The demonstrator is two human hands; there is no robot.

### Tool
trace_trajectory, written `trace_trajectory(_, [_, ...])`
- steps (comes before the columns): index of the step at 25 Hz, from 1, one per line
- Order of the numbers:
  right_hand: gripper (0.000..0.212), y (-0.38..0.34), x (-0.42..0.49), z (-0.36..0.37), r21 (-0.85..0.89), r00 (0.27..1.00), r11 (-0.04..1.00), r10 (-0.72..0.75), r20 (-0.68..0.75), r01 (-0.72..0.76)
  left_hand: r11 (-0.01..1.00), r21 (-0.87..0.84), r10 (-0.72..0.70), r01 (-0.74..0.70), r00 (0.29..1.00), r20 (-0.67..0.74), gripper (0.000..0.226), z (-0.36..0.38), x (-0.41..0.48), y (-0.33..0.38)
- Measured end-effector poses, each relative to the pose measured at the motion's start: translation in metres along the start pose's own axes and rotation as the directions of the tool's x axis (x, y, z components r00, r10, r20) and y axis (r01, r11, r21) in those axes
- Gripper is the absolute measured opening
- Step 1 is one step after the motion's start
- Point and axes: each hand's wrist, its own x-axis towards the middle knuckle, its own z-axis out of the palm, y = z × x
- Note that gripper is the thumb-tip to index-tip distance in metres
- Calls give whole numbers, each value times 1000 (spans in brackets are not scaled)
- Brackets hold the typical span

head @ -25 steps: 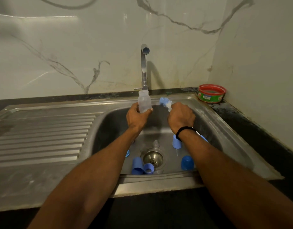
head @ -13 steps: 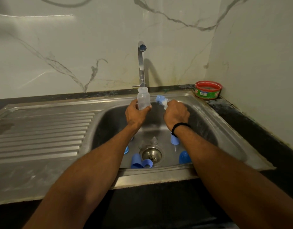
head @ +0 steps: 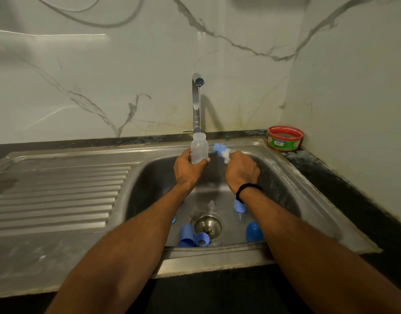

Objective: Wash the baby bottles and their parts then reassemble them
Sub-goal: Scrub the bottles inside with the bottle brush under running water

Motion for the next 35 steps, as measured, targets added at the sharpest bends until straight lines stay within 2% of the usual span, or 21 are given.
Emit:
trace_trajectory(6, [25, -1, 1, 0, 12, 1000, 1000, 1, 5, -1, 1000, -3, 25, -25, 1000, 5, 59, -1, 0, 0])
trace_trajectory(15, [25, 0, 3, -2, -15, 1000, 1000, 17, 0, -17, 1000, -4, 23, -23, 1000, -8, 63, 0, 3, 2])
trace_trajectory(35, [23, -2, 4, -4, 38, 999, 999, 31, -34, -30, 999, -8, 45, -45, 999, -3, 62, -1, 1, 5])
